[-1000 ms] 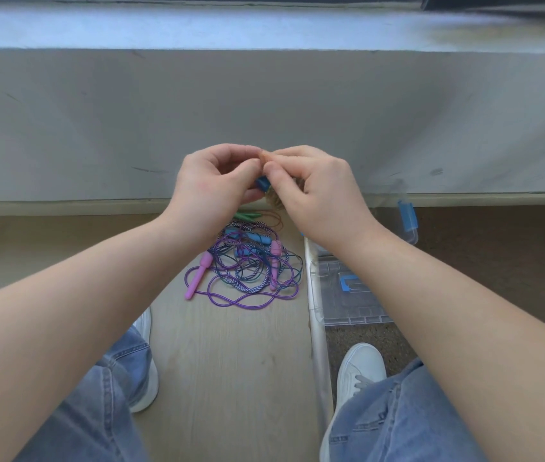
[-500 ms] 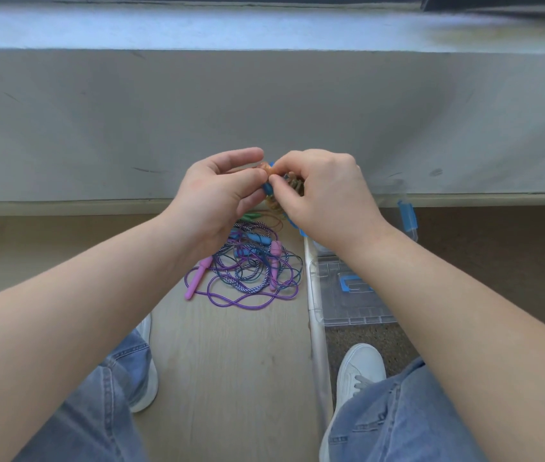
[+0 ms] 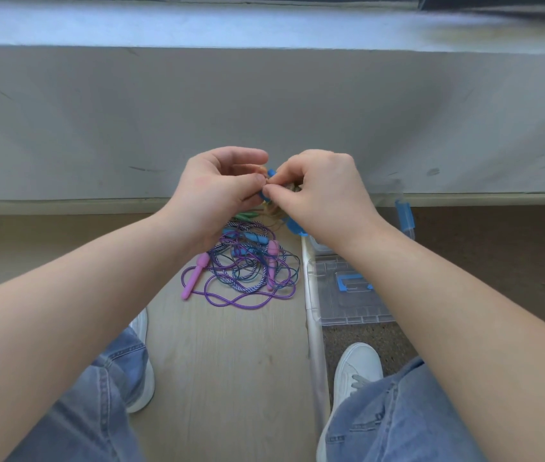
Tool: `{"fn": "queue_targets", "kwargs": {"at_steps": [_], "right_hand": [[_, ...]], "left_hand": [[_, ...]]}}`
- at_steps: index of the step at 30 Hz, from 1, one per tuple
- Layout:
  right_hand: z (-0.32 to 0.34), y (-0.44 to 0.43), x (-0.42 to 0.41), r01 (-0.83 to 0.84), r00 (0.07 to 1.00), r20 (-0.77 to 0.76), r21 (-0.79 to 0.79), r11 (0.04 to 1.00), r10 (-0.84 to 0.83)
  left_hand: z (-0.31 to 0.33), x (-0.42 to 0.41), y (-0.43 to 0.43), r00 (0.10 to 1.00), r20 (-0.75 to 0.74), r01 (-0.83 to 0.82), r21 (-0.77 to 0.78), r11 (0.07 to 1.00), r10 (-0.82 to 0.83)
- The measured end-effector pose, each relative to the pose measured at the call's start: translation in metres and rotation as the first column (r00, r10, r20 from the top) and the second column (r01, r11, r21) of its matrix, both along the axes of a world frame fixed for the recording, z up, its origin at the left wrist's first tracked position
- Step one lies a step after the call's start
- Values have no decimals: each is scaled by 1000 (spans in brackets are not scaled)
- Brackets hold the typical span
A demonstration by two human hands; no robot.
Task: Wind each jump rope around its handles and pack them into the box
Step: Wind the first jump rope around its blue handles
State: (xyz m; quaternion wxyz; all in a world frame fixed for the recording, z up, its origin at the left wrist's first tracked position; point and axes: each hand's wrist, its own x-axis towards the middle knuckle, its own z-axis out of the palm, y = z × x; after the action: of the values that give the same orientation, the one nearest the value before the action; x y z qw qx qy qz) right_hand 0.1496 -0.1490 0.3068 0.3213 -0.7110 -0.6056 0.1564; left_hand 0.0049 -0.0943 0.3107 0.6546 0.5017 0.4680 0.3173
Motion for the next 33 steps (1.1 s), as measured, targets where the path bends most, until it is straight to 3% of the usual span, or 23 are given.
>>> {"fn": "queue_targets", "kwargs": {"at_steps": [3,6,9,15,19,27,33], "right_hand": [[3,2,2,65,977,-198,-61,996,-75],[2,5,4,-22,911,-407,-198,980,-62],[0,5,1,-74,834,-548,-223,972,-63],[-6,9,-7,70,820,-540,-231,970,-187],[-4,8,-5,108,815,-542,-202,973,-203],[2,5,-3,25,688,-699,-246,969,-195],[-1,5,-3,81,691,-688,-233,969,-223]], "left_hand": [[0,0,1,1000,-11,-24,76,997,24],[0,-1,1,998,-56,-20,179,984,30],[-1,-3,1,992,-115,-19,222,975,46],[1,-3,1,965,-238,-6,387,922,106],[0,-2,-4,972,-229,41,415,909,61],[0,-4,-5,973,-219,33,426,904,68],[2,-2,-10,970,-235,40,416,909,65]]}}
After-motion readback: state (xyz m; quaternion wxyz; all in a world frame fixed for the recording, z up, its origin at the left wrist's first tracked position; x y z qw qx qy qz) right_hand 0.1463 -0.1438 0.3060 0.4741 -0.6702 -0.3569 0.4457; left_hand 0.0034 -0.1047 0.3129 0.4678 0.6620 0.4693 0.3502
